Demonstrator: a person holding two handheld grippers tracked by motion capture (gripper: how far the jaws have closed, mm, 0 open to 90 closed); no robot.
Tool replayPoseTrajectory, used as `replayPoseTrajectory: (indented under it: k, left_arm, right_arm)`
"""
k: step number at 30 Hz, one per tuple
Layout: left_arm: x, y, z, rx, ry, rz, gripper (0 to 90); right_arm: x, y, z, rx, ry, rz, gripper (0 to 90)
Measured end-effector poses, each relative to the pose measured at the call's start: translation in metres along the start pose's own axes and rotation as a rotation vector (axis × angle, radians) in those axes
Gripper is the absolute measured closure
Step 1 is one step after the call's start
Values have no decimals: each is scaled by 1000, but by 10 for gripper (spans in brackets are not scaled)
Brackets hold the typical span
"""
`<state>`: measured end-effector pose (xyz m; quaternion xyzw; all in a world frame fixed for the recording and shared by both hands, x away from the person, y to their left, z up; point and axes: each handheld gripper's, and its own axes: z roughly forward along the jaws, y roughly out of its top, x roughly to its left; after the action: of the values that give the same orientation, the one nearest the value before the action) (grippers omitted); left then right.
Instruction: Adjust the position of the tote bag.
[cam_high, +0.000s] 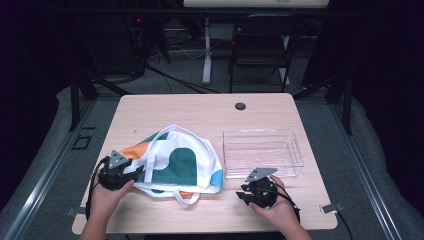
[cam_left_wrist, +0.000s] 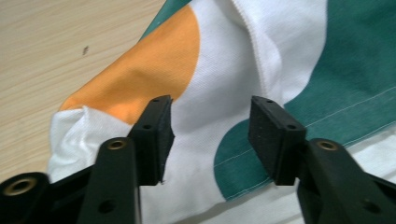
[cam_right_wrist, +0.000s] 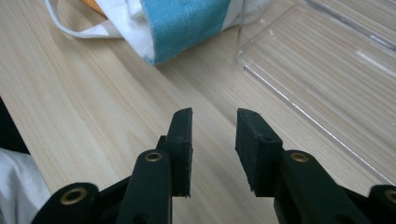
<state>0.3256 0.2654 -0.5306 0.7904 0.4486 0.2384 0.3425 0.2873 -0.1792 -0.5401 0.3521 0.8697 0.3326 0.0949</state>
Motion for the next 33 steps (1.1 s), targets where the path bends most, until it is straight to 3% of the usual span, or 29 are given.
replayPoseTrajectory:
  k: [1,11,16,20,24,33]
  left_arm:
    - [1,0,-1,-11,-25,-15,529]
    - [4,2,-7,-15,-60,-82,560]
    - [0,5,-6,-19,-80,-79,559]
    - [-7,7,-5,-17,-110,-61,534]
    - [-8,7,-2,-10,-128,-71,495]
    - [-12,6,8,27,-145,-75,499]
  right_arm:
    - [-1,0,-1,0,-8,2,667]
    - [-3,-1,0,-28,16,73,652]
    - [-4,-2,-2,-34,22,79,652]
    - [-8,-3,-1,-55,34,126,656]
    - [-8,-3,-1,-60,47,141,662]
    - [-7,-4,1,-63,41,143,662]
